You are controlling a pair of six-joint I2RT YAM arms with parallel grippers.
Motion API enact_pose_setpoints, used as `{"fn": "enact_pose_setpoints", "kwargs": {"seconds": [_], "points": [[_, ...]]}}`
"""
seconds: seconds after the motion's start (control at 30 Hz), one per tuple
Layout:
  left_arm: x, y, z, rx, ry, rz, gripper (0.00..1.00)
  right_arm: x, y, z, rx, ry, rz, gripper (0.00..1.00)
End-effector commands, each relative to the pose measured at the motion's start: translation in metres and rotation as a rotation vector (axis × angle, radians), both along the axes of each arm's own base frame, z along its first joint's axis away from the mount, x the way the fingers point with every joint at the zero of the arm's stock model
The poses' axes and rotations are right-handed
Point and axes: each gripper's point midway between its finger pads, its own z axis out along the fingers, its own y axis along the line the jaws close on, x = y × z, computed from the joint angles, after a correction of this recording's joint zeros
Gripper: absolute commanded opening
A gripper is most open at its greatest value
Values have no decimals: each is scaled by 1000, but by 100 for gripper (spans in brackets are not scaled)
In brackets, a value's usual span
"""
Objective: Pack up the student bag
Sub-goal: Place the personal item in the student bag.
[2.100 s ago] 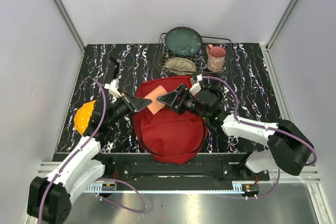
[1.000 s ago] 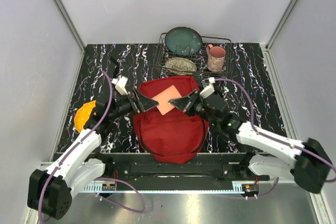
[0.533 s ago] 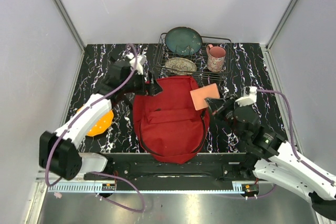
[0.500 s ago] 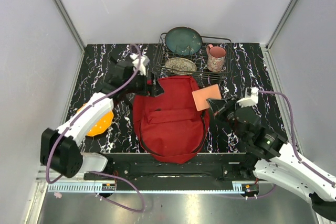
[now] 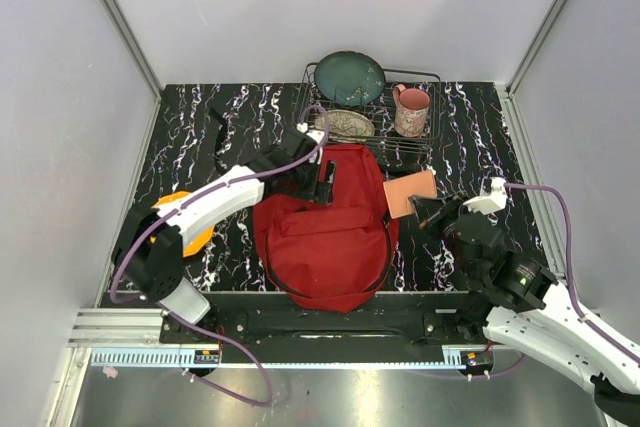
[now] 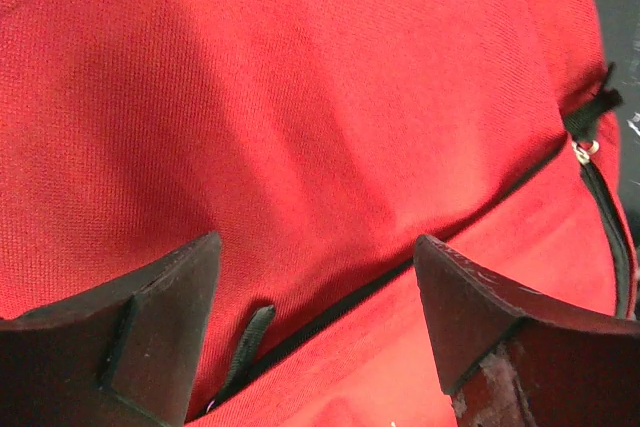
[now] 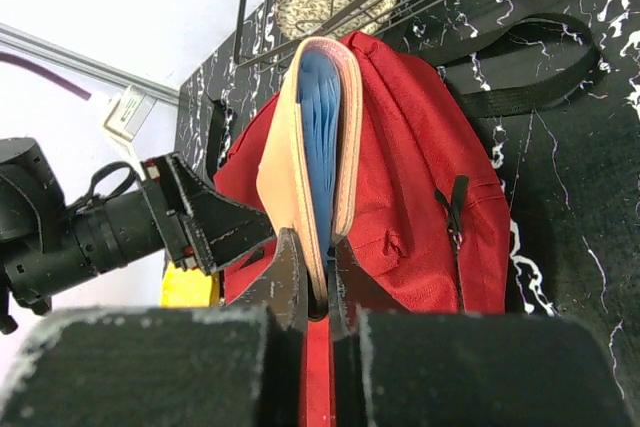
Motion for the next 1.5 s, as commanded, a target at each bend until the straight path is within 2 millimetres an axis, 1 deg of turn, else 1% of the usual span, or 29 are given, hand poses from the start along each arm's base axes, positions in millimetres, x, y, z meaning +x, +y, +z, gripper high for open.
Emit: {"fn": "enact_pose_setpoints", "kwargs": {"seconds": [0.0,0.03,0.1,0.13,0.17,0.2,0.3,0.37,0.4,0.47,0.5,0.53,0.57,0.6,0.63,0.73,0.97,1.07,1.1,1.2,1.23,1.3,1.33,1.37,1.4,1.43,1.47], "points": [[22,-1,5,102,-76,110,82,5,-1,3,7,-11,-29,0],[21,-2,-2,121,-61,109,82,5,0,4,11,-10,-25,0],[20,-7,-7,135,-55,103,81,4,2,3,10,-6,-16,0],[18,-8,-14,153,-43,101,80,5,3,3,12,-5,-15,0],[19,-8,-17,164,-43,105,79,4,3,3,15,-7,-14,0],[17,-9,-20,172,-40,104,75,4,4,3,14,-5,-9,0],[16,-8,-36,208,-14,109,64,4,3,3,14,-7,-12,0],[17,-5,-42,228,-10,119,59,4,2,2,11,-7,-13,0],[16,-6,-46,234,-7,116,53,4,1,2,9,-7,-16,0],[15,-5,-51,244,2,114,47,4,0,4,10,-13,-18,0],[16,-5,-54,248,7,114,41,4,1,3,7,-11,-18,0],[16,-5,-55,249,6,119,33,4,0,4,10,-13,-19,0],[15,-5,-56,249,9,121,28,4,0,3,6,-13,-22,0],[16,-6,-54,242,3,121,24,4,-1,3,6,-14,-25,0],[16,-6,-53,240,1,122,12,4,-1,3,5,-13,-25,0],[17,-7,-45,227,-14,120,0,4,-1,1,2,-10,-27,1],[17,-9,-29,194,-42,111,0,3,0,-4,5,1,-19,3],[19,-10,-11,161,-76,111,0,3,2,-9,-1,14,-13,3],[19,-11,-1,143,-94,111,0,3,3,-10,1,19,-11,3],[19,-12,17,105,-125,103,0,3,6,-14,1,31,-3,3],[18,-13,20,99,-127,97,0,3,7,-15,-3,35,-1,3],[12,-17,17,85,-107,53,15,3,10,-17,2,40,7,3],[9,-19,15,84,-98,31,7,4,11,-18,2,43,9,3],[4,-18,6,90,-72,26,5,4,12,-18,4,43,14,3],[2,-18,1,89,-65,22,8,4,13,-18,3,44,17,4],[0,-17,-5,91,-54,18,30,4,14,-18,1,45,19,4],[-5,-16,-14,97,-31,8,43,4,15,-18,3,45,25,4]]}}
